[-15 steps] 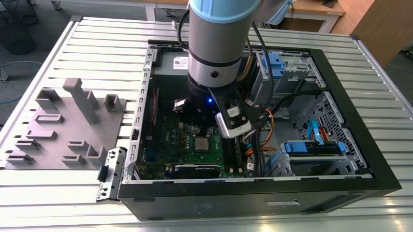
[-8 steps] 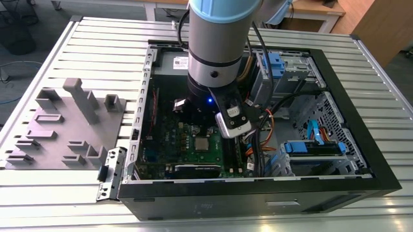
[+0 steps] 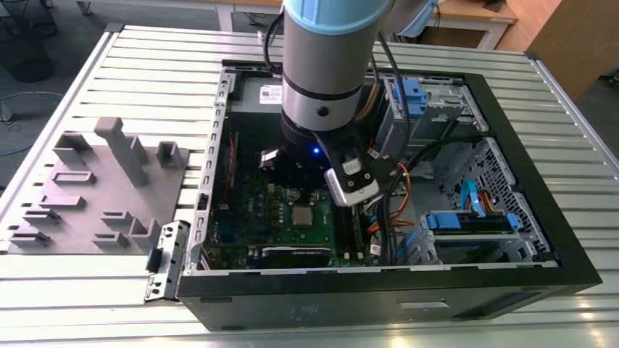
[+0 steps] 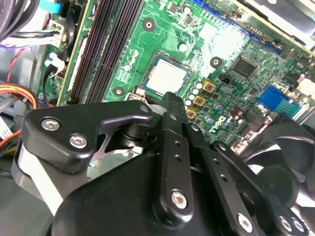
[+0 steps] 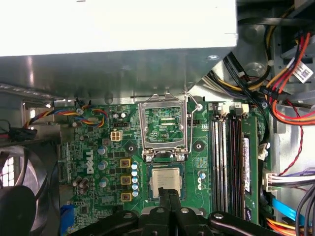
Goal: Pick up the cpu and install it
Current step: 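Close the cpu cover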
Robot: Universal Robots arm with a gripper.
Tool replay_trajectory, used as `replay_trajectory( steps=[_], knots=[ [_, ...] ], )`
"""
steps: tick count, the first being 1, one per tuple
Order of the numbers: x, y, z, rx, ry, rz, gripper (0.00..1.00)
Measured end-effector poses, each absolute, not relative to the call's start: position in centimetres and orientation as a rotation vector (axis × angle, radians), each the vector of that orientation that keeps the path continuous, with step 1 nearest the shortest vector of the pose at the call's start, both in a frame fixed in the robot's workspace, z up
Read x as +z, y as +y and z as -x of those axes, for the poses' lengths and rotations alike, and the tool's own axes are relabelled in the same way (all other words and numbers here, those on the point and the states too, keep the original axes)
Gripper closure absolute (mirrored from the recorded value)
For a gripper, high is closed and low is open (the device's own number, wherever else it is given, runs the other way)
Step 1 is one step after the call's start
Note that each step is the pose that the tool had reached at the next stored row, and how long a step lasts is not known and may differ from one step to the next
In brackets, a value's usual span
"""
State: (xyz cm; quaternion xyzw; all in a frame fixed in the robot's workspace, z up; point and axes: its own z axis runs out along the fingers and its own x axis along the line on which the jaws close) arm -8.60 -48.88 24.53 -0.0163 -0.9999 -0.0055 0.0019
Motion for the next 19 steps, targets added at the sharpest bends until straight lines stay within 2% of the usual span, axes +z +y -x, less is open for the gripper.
replay_trajectory(
  steps=[19],
  knots=[
    [24.50, -48.88, 8.57, -0.016, -3.102, -0.460, 0.89]
  ],
)
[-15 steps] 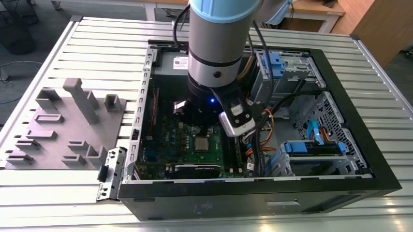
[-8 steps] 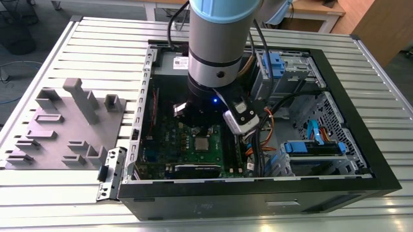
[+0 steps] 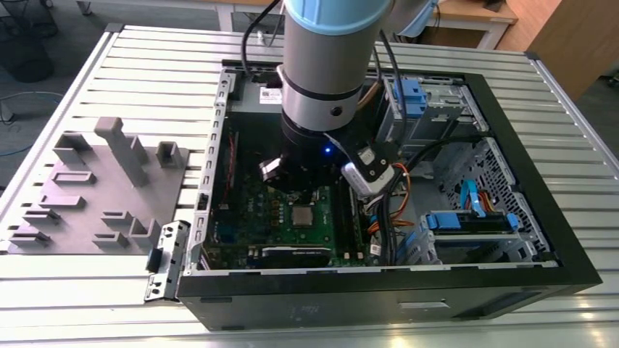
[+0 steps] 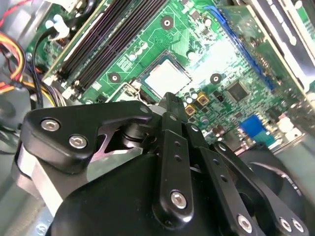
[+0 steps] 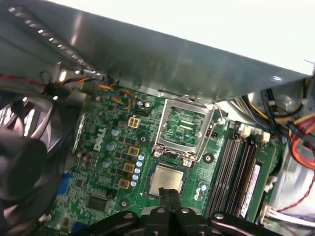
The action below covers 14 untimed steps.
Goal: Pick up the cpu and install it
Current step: 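Close the cpu cover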
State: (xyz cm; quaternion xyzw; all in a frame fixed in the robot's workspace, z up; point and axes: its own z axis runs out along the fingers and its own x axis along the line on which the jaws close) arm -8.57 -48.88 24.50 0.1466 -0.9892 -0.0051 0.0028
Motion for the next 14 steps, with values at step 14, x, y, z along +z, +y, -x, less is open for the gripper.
replay_trajectory(
  steps=[14],
  knots=[
    [24.47, -48.88, 8.58, -0.015, -3.020, -0.841, 0.89]
  ],
)
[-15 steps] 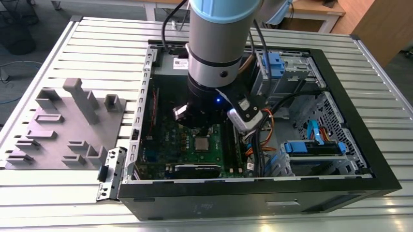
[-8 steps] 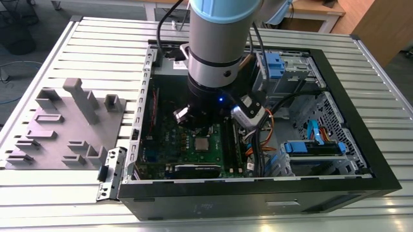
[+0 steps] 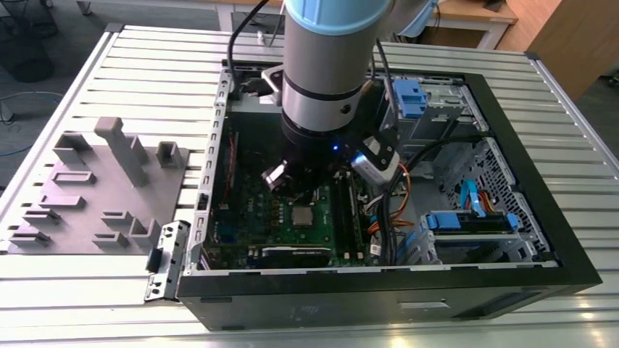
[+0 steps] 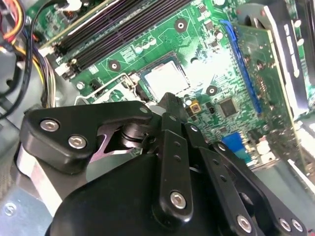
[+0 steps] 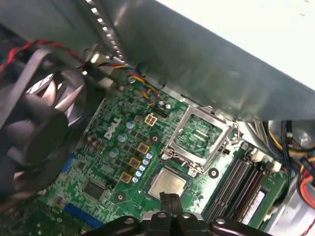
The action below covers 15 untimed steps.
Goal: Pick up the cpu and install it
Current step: 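Close the cpu cover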
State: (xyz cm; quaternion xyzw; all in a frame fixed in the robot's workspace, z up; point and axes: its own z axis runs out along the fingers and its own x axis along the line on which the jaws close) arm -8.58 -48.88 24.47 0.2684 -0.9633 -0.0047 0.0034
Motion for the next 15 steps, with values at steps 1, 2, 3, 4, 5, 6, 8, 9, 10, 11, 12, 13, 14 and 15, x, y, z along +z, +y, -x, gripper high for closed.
replay_trajectory(
  steps=[1, 2, 3, 4, 5, 6, 8, 9, 10, 11, 12, 13, 14, 15],
  knots=[
    [24.46, -48.88, 8.58, -0.015, -3.012, -0.868, 0.89],
    [24.46, -48.88, 8.58, -0.015, -3.004, -0.896, 0.89],
    [24.46, -48.88, 8.58, -0.014, -2.996, -0.922, 0.89],
    [24.46, -48.88, 8.58, -0.014, -2.988, -0.948, 0.89],
    [24.45, -48.88, 8.58, -0.014, -2.979, -0.975, 0.89],
    [24.45, -48.88, 8.58, -0.014, -2.970, -1.001, 0.89],
    [24.45, -48.88, 8.58, -0.014, -2.952, -1.053, 0.89],
    [24.44, -48.88, 8.58, -0.014, -2.942, -1.080, 0.89],
    [24.44, -48.88, 8.58, -0.014, -2.932, -1.107, 0.89],
    [24.43, -48.88, 8.58, -0.014, -2.922, -1.132, 0.89],
    [24.43, -48.88, 8.58, -0.013, -2.912, -1.158, 0.89],
    [24.43, -48.88, 8.58, -0.013, -2.902, -1.184, 0.89],
    [24.43, -48.88, 8.58, -0.013, -2.891, -1.209, 0.89],
    [24.43, -48.88, 8.57, -0.013, -2.879, -1.237, 0.89]
  ],
)
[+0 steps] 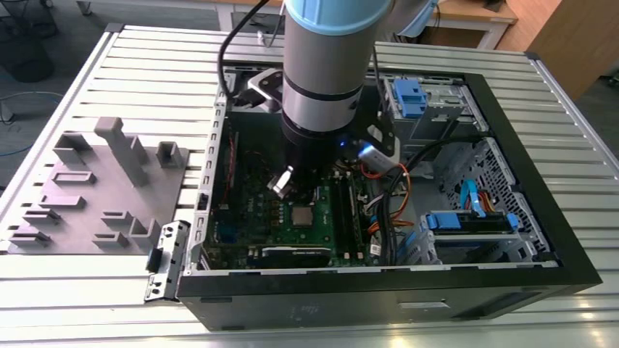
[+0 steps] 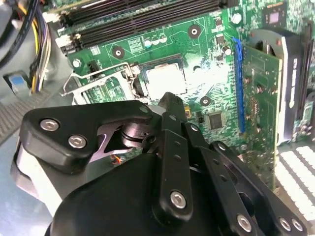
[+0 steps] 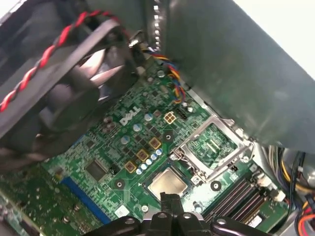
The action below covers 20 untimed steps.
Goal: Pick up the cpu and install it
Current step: 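Close the cpu cover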
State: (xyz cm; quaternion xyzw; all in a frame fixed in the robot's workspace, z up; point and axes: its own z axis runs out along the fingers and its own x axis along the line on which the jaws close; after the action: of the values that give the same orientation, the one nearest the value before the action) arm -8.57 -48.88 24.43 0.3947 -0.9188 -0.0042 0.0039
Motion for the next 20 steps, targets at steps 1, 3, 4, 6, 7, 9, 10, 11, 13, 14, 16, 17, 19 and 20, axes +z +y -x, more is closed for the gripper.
replay_trajectory(
  steps=[1, 3, 4, 6, 7, 9, 10, 11, 13, 14, 16, 17, 19, 20],
  knots=[
    [24.42, -48.88, 8.58, -0.013, -2.868, -1.262, 0.89],
    [24.42, -48.88, 8.58, -0.013, -2.846, -1.312, 0.89],
    [24.42, -48.88, 8.58, -0.013, -2.834, -1.337, 0.89],
    [24.41, -48.88, 8.57, -0.012, -2.810, -1.386, 0.89],
    [24.41, -48.88, 8.57, -0.012, -2.798, -1.411, 0.89],
    [24.40, -48.88, 8.57, -0.012, -2.771, -1.461, 0.89],
    [24.40, -48.88, 8.57, -0.012, -2.759, -1.485, 0.89],
    [24.40, -48.88, 8.57, -0.012, -2.745, -1.510, 0.89],
    [24.39, -48.88, 8.57, -0.012, -2.718, -1.558, 0.89],
    [24.39, -48.88, 8.57, -0.011, -2.705, -1.581, 0.89],
    [24.38, -48.88, 8.58, -0.011, -2.675, -1.630, 0.89],
    [24.38, -48.88, 8.58, -0.011, -2.661, -1.654, 0.89],
    [24.37, -48.88, 8.58, -0.011, -2.631, -1.701, 0.89],
    [24.37, -48.88, 8.58, -0.011, -2.616, -1.723, 0.89]
  ],
)
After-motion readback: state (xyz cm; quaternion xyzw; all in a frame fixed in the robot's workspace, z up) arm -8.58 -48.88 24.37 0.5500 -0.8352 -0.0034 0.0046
